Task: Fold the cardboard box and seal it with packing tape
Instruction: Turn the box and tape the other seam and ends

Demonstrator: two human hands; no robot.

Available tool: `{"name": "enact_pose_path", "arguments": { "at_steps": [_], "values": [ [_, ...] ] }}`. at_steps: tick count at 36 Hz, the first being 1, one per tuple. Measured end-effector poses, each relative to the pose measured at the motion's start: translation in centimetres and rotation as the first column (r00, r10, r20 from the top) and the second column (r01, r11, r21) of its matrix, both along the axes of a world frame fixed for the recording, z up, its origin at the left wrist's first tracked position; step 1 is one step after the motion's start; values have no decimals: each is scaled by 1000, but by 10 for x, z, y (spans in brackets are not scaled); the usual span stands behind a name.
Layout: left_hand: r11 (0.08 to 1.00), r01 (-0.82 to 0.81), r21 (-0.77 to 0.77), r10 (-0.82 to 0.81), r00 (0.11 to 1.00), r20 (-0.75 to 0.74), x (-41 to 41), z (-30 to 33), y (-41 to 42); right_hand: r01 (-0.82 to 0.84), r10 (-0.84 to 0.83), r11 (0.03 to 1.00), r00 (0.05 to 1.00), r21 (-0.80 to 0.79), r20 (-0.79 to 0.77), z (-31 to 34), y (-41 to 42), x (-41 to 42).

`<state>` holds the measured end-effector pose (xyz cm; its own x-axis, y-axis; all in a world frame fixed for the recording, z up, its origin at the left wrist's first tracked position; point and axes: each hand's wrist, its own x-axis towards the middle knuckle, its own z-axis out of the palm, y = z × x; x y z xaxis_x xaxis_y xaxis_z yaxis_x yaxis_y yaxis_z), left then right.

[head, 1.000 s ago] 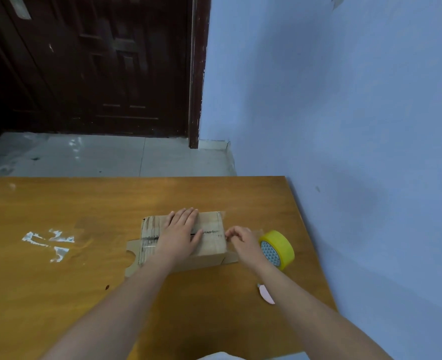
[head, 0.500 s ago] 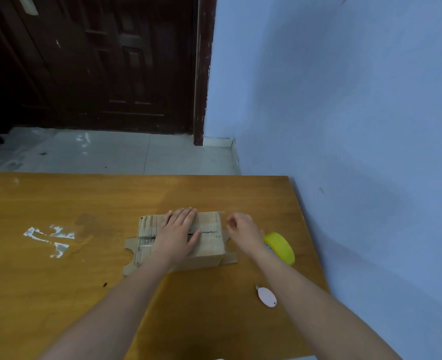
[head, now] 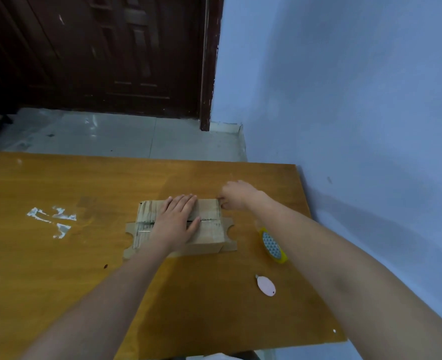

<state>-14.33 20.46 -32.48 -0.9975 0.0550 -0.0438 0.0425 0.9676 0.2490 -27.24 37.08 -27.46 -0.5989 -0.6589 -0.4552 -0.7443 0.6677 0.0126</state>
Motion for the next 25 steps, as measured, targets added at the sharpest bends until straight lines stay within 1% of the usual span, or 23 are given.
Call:
{"name": "enact_pose_path", "arguments": {
  "at_steps": [6,13,20,25],
  "values": [
    [1000,-4,-12,4,1000,-5,0,-1,1,-9,5,996,999,92,45,10,-9,-4],
    [1000,-5,-5,5,1000,-14,1,0,0,-31,31,987,1000,155,6,13,-17,-1],
    [1000,-9,0,9,1000,-20,1,1,1,59,-59,994,998,93,0,9,-12,4],
    [1000,-15,11,15,1000,-6,1,1,1,172,-173,985,984,23,44,3,-7,9]
  ]
}}
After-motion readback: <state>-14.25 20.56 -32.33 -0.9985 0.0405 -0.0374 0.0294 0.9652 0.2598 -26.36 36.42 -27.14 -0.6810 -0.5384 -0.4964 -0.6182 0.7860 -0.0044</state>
